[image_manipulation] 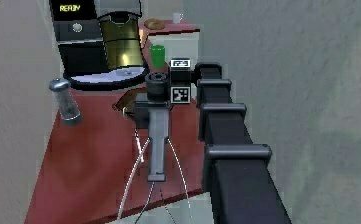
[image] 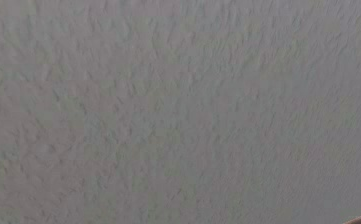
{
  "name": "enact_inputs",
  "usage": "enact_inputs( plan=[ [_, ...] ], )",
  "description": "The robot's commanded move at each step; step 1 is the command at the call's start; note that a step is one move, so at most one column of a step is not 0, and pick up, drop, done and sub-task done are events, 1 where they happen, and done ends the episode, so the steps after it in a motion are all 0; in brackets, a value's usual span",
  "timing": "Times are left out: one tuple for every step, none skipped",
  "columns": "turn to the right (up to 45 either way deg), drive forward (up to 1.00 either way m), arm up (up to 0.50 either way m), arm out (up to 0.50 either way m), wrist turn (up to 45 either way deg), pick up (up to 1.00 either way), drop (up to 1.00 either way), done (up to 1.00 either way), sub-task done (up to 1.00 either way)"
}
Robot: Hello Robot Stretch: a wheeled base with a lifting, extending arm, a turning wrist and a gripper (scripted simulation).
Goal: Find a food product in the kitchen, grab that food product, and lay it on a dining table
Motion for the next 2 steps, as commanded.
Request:
enact_inputs(
  plan=[
    [0.0, 0.00, 0.00, 0.00, 45.0, 0.00, 0.00, 0.00, 0.00],
    [0.0, 0.00, 0.00, 0.00, 45.0, 0.00, 0.00, 0.00, 0.00]
  ],
)
